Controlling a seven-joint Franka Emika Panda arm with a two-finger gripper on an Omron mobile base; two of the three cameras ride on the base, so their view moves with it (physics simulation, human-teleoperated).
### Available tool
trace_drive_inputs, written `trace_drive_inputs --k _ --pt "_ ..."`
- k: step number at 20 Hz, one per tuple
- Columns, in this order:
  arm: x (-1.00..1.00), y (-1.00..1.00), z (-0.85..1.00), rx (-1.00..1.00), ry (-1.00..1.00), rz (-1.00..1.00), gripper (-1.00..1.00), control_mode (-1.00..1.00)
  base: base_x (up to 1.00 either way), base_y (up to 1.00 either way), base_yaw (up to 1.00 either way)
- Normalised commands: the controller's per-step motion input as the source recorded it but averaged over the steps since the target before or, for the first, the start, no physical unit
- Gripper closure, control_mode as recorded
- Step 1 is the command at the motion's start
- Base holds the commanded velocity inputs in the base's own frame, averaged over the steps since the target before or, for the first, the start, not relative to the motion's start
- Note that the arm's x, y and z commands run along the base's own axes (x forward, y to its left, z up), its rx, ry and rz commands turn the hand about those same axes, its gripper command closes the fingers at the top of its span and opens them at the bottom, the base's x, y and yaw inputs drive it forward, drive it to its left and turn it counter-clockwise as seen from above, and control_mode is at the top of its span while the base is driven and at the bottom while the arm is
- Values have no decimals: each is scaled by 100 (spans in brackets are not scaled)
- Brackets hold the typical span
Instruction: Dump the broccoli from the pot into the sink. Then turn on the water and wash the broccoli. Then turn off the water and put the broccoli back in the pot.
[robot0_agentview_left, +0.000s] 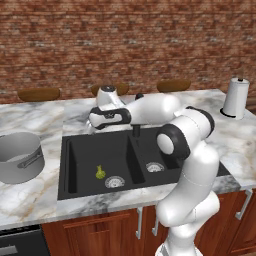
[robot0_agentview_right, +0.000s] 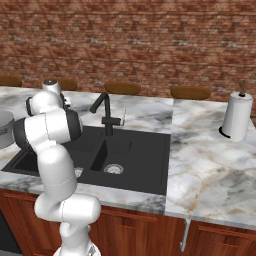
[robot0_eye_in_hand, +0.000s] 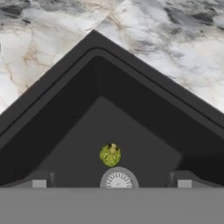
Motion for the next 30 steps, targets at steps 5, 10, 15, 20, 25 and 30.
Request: trace_drive_inputs --k 5,10,15,20,25,30 --pt "-2 0 -14 0 -1 12 -100 -100 0 0 0" --pt "0 0 -16 0 0 11 -100 -100 0 0 0" --pt "0 0 -21 0 0 9 -100 -100 0 0 0" --pt "0 0 -25 0 0 4 -100 -100 0 0 0" --pt "-4 0 -27 -1 0 2 -100 -100 0 0 0" --pt "-19 0 -24 -1 0 0 -100 -100 0 0 0"
